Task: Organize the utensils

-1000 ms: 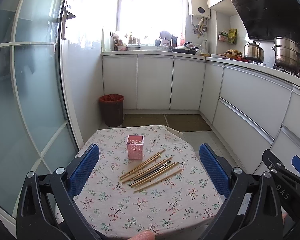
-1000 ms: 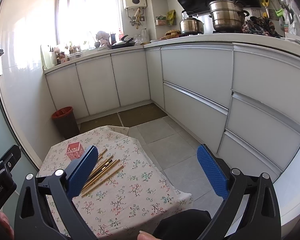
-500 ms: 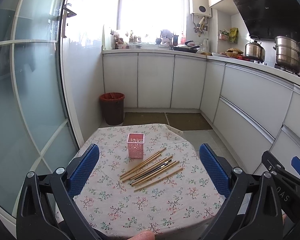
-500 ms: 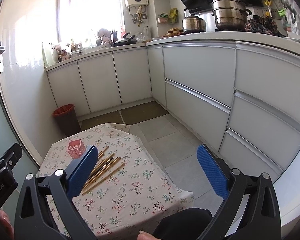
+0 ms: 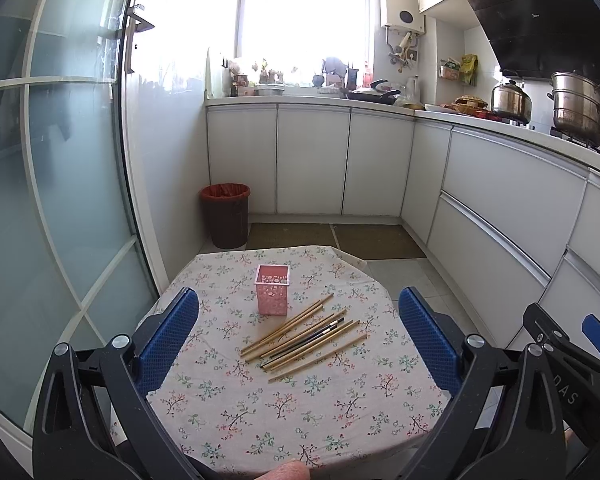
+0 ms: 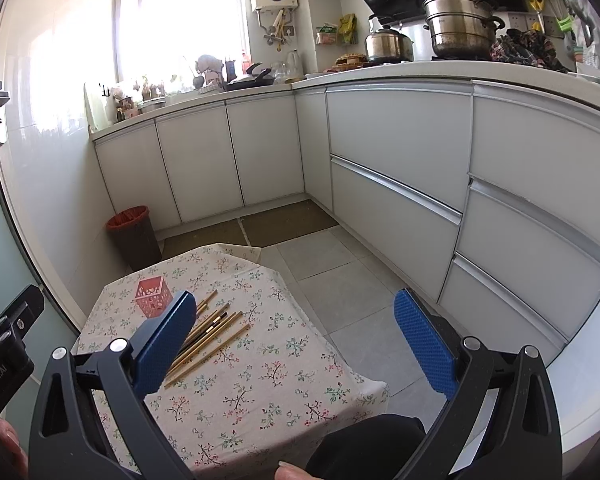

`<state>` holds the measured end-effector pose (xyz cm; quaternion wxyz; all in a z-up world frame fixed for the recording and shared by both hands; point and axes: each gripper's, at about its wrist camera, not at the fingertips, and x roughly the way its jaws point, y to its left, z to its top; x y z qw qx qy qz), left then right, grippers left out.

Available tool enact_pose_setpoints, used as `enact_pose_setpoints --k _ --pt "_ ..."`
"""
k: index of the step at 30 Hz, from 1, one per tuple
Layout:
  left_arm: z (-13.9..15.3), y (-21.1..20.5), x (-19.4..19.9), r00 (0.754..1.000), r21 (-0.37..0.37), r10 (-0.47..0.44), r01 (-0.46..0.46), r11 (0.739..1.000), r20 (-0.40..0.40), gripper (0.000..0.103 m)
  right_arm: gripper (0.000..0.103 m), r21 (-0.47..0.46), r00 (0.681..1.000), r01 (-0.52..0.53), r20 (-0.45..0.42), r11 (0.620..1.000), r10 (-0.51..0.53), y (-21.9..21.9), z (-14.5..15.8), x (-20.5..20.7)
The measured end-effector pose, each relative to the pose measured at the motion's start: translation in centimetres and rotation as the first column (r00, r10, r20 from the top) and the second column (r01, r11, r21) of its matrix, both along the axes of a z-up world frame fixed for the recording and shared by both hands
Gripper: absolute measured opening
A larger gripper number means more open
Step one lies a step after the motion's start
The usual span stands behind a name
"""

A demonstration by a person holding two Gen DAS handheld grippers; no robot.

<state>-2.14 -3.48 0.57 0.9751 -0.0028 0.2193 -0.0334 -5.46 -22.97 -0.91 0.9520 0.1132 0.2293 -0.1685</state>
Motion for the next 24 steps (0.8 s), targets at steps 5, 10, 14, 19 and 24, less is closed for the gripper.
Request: enact_pose_setpoints --k 5,10,14,19,24 --pt "-0.1 0.2 0.1 1.000 0.002 0.000 0.000 1.000 -0.007 0.096 0.096 -0.001 1.000 -0.001 -0.002 1.000 0.001 0.0 -0.1 0.0" --pt "-0.8 -0.2 0.8 0.999 0.012 0.001 -0.001 1.000 -0.032 0.096 0.096 0.003 1.000 -0.005 -0.021 1.000 0.005 0.0 -0.7 0.7" --pt "-1.9 -0.5 2.2 0.997 0.022 -0.002 0.004 1.000 -0.075 0.096 0.096 0.019 0.999 -0.006 -0.047 1.000 0.007 -0.2 -1.5 2.0" --pt "-4.8 -1.4 6.5 0.976 0.042 -0.059 0.069 0.997 -0.210 0.096 0.096 0.098 0.996 -0.001 -0.092 0.995 0.010 -1.3 -3.7 4.8" --pt "-10.0 -3.9 15.9 0.818 -0.054 -0.256 0.267 0.962 -0.515 0.096 0.096 0.355 0.986 0.010 -0.161 0.935 0.051 -5.3 -8.8 9.2"
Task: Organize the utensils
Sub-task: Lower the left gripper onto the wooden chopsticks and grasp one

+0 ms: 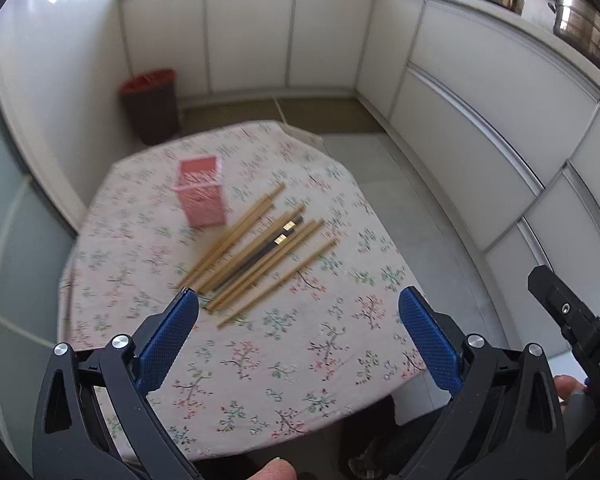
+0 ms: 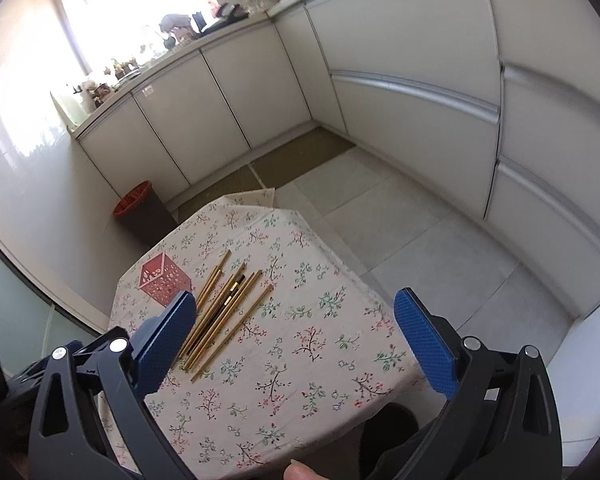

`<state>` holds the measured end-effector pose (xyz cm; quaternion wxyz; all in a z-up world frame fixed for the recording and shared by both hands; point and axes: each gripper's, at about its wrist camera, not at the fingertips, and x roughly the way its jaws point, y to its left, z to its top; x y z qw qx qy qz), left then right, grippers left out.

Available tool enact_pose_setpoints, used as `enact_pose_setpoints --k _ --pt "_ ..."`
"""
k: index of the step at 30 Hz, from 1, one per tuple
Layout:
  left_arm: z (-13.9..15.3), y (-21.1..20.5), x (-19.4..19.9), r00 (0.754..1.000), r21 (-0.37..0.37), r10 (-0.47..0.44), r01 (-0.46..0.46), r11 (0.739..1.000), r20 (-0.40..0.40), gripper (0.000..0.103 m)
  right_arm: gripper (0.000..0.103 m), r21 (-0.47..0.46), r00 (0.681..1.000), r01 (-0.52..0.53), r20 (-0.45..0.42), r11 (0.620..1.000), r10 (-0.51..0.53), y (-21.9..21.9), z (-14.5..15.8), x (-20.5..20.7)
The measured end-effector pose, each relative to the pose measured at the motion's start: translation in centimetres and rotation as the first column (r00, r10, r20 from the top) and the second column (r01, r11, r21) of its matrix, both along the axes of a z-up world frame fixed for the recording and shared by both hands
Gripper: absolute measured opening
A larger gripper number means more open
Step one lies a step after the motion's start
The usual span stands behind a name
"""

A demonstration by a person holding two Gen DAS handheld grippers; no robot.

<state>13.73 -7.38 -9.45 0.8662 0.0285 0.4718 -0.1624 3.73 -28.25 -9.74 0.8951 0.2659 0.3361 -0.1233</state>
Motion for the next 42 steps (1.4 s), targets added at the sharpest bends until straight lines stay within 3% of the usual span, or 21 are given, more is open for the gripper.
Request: enact_pose_setpoints --k 3,6,9,12,14,16,18,22,24,27,33,37,41,42 --pt "-2.9 -2.2 6.4 0.984 -0.019 -0.076 0.074 0.997 -0.162 0.096 0.096 0.099 0.998 0.009 -0.066 0.995 -0.003 -1.8 -3.4 2.7" --pt "-4.7 -5.0 11.5 0.968 -0.013 -0.124 0.124 0.992 -0.219 0.096 0.096 0.137 0.991 0.025 -0.134 0.990 -0.007 -3.0 -6.5 5.2" --pt "-7.6 -8.1 17.7 0.929 -0.016 -0.184 0.189 0.982 -0.322 0.096 0.096 0.168 0.982 0.023 -0.191 0.986 0.010 -4.1 -9.5 7.4" --pt "-11.0 -10.0 22.0 0.907 0.072 -0.194 0.238 0.969 -0.374 0.095 0.096 0.215 0.964 0.023 -0.265 0.976 0.036 -4.9 -12.2 9.0" --pt "-13.6 -10.3 24.6 0.899 0.142 -0.181 0.256 0.956 -0.398 0.084 0.096 0.305 0.952 0.018 -0.295 0.952 0.076 -5.5 -13.7 9.7" --pt "-15.7 -9.8 26.5 0.886 0.160 -0.163 0.254 0.954 -0.433 0.072 0.096 0.332 0.940 0.020 -0.327 0.943 0.095 -5.7 -14.8 10.3" --pt "-17.2 -9.3 27.9 0.883 0.176 -0.150 0.250 0.952 -0.444 0.071 0.096 0.357 0.932 0.018 -0.345 0.934 0.114 -5.6 -15.6 10.7" --pt "-18.0 -9.0 29.6 0.901 0.214 -0.152 0.255 0.943 -0.406 0.063 0.096 0.412 0.923 -0.001 -0.351 0.911 0.160 -5.0 -16.4 11.3" --pt "-18.4 -9.1 30.2 0.895 0.210 -0.162 0.268 0.940 -0.416 0.058 0.096 0.410 0.919 -0.024 -0.350 0.912 0.181 -4.5 -16.4 11.6" --pt "-19.7 -9.4 30.8 0.902 0.276 -0.154 0.281 0.919 -0.403 0.046 0.096 0.396 0.918 -0.030 -0.353 0.918 0.182 -4.4 -16.2 11.6" --pt "-21.4 -9.7 31.6 0.906 0.333 -0.133 0.280 0.901 -0.401 0.040 0.096 0.385 0.917 -0.013 -0.362 0.923 0.164 -4.8 -16.3 11.4" --pt "-22.3 -8.4 32.9 0.897 0.261 -0.136 0.263 0.929 -0.420 0.041 0.096 0.339 0.918 -0.013 -0.370 0.941 0.146 -4.6 -16.0 11.4" --pt "-21.8 -8.5 32.2 0.894 0.273 -0.219 0.341 0.900 -0.391 0.040 0.096 0.302 0.912 -0.011 -0.387 0.953 0.133 -4.3 -16.1 11.6" --pt "-21.6 -8.6 32.2 0.894 0.262 -0.218 0.336 0.905 -0.392 0.031 0.096 0.301 0.910 -0.013 -0.392 0.954 0.136 -4.1 -16.2 11.7"
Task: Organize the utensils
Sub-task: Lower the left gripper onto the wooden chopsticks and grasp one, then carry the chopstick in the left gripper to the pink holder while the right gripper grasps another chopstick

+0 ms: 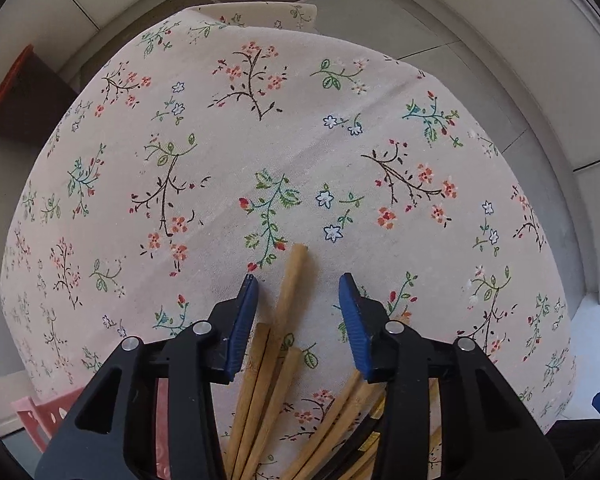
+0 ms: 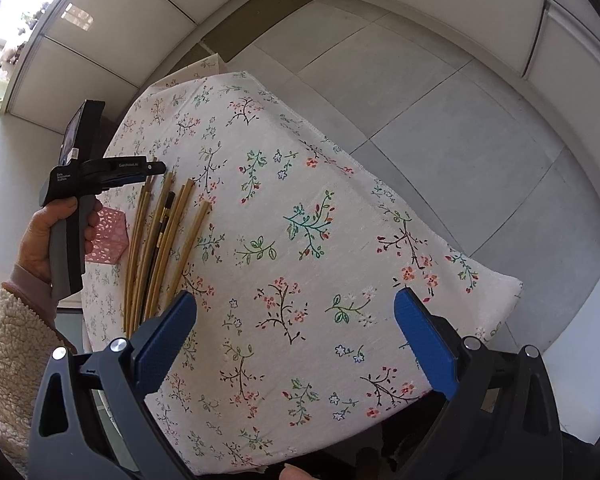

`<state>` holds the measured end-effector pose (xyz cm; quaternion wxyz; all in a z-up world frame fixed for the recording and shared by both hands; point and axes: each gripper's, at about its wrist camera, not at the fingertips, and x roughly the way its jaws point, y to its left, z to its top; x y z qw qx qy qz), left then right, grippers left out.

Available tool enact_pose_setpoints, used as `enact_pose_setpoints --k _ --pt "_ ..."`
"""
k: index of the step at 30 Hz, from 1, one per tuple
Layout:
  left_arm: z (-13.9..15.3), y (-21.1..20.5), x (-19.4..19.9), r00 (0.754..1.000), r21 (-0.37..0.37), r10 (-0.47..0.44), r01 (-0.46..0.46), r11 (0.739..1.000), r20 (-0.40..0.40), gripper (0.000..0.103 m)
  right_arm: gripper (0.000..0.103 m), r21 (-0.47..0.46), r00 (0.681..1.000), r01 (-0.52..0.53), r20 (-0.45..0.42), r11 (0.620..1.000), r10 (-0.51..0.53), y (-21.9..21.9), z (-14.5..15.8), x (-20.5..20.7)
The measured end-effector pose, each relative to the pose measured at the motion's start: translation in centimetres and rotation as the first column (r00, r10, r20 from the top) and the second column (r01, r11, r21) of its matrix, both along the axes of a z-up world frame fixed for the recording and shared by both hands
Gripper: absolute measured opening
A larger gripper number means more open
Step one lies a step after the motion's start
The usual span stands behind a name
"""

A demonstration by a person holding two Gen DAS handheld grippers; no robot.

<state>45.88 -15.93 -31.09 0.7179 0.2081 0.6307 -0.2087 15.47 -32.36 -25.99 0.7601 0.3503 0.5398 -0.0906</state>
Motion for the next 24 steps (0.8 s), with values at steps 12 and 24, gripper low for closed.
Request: enact_pose_setpoints --k 12,24 --pt "6.5 4.9 -8.4 0.989 -0.223 0.121 -0.101 0.970 0.080 0.011 0.086 0.006 0.996 0.068 -0.066 0.998 -0.068 1.5 -0.3 4.8" --pt "19.2 15.1 -20.7 0.932 -0.550 0.255 -0.075 0.832 0.258 0.007 0.056 -0.007 0.970 0.082 -0.228 0.997 -0.081 8.3 -4.3 14.1"
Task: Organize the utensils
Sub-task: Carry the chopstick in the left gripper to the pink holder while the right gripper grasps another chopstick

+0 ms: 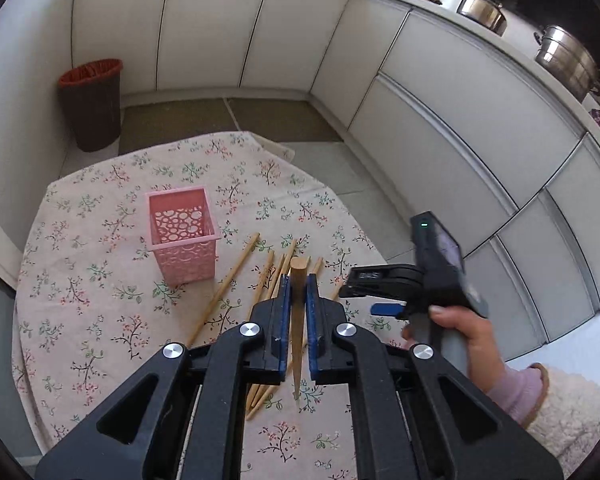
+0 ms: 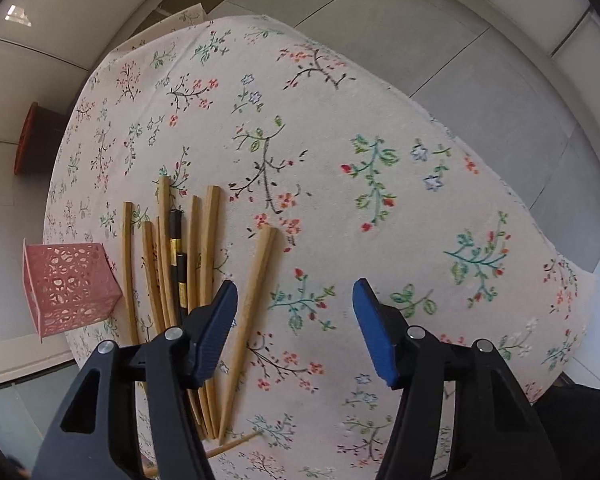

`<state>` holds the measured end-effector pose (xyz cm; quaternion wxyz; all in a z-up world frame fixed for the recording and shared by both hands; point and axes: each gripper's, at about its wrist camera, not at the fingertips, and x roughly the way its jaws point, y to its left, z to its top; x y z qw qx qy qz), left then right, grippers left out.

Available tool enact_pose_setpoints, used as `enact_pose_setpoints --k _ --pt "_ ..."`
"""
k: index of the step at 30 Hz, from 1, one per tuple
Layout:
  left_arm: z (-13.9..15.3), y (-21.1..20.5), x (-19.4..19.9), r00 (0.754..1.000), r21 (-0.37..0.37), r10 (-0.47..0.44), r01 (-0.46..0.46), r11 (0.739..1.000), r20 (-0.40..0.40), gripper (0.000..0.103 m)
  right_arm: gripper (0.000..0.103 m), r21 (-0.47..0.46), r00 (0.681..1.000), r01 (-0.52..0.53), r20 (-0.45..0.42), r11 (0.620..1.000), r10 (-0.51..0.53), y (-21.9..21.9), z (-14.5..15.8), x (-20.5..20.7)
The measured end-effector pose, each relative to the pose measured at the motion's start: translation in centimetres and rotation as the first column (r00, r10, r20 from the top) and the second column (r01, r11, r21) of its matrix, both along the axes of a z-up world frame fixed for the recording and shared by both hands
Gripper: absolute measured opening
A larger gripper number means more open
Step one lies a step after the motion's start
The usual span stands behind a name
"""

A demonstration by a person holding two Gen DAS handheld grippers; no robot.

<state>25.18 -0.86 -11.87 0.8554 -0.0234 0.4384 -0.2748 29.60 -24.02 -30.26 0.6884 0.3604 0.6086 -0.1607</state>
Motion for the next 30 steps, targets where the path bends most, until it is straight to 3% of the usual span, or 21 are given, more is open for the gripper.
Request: enact_pose_setpoints --k 6,9,15,22,30 --pt "3.3 2.3 -2.7 0.996 -0.039 -0.013 0.017 0.999 0.091 0.007 0.041 -0.033 0.999 0.000 -0.046 0.999 -0.001 2.8 -1.2 2.6" --pt "4.6 3.7 -3.7 0.990 -0.042 0.011 -0.005 0.999 0.140 0.007 0.011 -0.067 0.998 0.002 -0.059 0.998 -0.006 3.1 -1.4 3.3" --pt "6.5 5.6 -4.3 0.978 -0.066 0.082 -0.070 0.995 0.192 0.006 0.008 -0.071 0.996 -0.078 0.034 0.994 0.080 3.0 -0.4 2.5" --pt "8.2 6.3 -3.9 0.964 -0.100 0.148 -0.128 0.987 0.220 0.006 0.008 -0.157 0.947 -0.195 0.227 0.968 0.227 3.3 6.9 -2.0" --pt "10.1 5.2 -1.3 0.948 -0.089 0.203 -0.186 0.978 0.244 0.006 0.008 -0.207 0.835 -0.235 0.458 0.950 0.306 2.4 18.2 -4.9"
